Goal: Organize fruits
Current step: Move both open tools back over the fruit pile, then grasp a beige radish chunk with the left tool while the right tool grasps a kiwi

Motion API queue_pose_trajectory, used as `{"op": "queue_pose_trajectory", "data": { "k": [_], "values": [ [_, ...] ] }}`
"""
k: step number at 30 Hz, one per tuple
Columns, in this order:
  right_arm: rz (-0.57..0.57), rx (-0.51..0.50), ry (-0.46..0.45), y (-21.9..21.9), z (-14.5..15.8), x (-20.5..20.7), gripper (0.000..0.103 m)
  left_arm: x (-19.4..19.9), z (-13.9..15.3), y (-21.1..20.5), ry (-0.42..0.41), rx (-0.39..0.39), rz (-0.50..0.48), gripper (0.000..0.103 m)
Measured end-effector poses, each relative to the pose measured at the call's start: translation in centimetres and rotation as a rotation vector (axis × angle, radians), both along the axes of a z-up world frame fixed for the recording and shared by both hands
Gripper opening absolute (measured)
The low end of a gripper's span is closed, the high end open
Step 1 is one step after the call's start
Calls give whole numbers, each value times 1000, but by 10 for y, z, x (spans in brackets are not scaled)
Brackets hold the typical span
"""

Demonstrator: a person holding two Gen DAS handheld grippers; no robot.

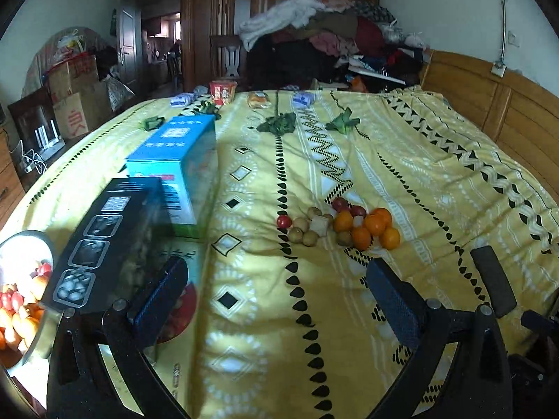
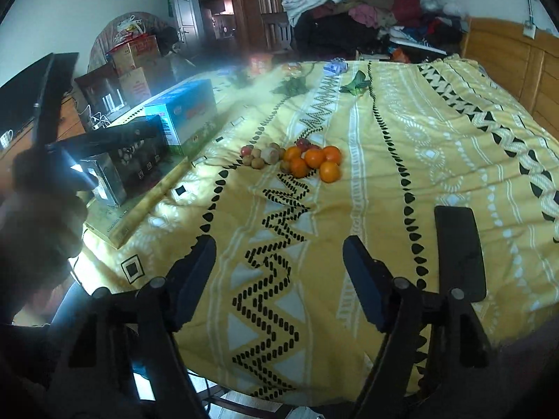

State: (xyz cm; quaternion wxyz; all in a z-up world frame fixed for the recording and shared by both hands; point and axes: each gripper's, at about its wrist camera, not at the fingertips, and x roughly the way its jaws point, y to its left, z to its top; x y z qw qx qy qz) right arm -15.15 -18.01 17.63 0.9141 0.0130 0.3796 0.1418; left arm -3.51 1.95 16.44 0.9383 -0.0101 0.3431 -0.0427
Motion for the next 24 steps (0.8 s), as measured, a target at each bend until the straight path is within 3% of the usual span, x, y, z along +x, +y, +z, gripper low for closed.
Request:
{"op": "queue_pose_trajectory", "data": {
  "k": [6,9,11,13,20,24],
  "values": [
    [-49,41,63,-34,-20,14,69,93,-51,-30,116,-32,-74,96],
    [-76,45,97,-49,-30,24,69,135,-82,-42,176,-9,-124,81],
    [-92,43,115,-59,-36,31,69,156,-100,-48,206,15,-154,63],
    [-104,41,129,-66,-41,38,69,171,-109,-54,217,38,-185,55],
    [-103,45,160,-74,-54,58,69,190,-120,-77,199,130,-279,54],
    [-93,58,158,-71,-54,62,69,193,-133,-77,216,158,-270,54]
  ]
}}
